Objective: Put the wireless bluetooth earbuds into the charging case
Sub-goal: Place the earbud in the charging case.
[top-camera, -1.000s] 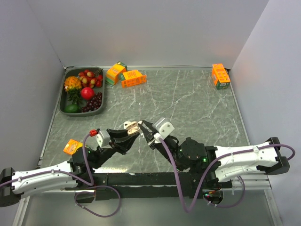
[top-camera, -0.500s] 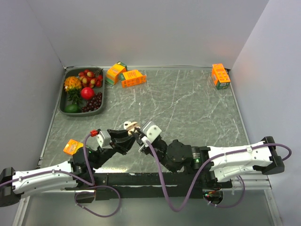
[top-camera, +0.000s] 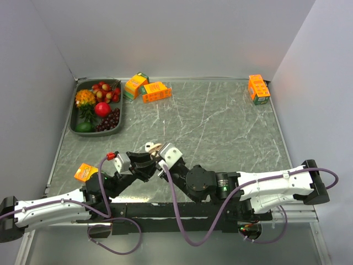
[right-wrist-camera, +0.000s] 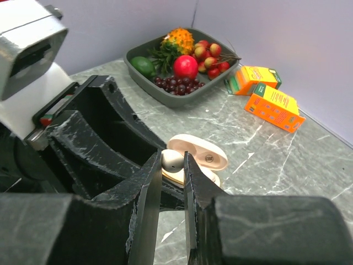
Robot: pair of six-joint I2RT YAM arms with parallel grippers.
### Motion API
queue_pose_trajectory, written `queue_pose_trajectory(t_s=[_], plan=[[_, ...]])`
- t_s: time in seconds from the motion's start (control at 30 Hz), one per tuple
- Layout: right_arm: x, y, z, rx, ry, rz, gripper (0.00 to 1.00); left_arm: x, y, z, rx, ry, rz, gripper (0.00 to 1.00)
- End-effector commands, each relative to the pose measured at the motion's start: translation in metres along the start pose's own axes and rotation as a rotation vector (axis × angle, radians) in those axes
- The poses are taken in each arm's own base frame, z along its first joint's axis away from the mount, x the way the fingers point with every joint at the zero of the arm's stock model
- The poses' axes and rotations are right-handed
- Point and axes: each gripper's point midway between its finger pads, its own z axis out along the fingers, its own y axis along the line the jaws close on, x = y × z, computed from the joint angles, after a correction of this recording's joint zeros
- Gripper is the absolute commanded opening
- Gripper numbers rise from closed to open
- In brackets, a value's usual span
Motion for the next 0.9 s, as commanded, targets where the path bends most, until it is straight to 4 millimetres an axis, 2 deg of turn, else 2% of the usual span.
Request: queue_pose_trajectory(t_s=[0.0, 0.27, 0.87], plan=[[-0.026, -0.014, 0.000, 0.052, -0.049, 0.074, 0.00, -0.015, -0.006, 0.002, 0.022, -0.050, -0.034, 0.01], [-0.024, -0.022, 0.005, 0.081, -0.041, 0.077, 0.00, -0.015, -0.007, 0.003, 0.025, -0.048, -0.035, 0.01], [-0.014, -0.014, 0.008, 0.051, -0.005, 0.086, 0.00, -0.014, -0.006, 0.003, 0.021, -0.047, -0.041, 0.01]])
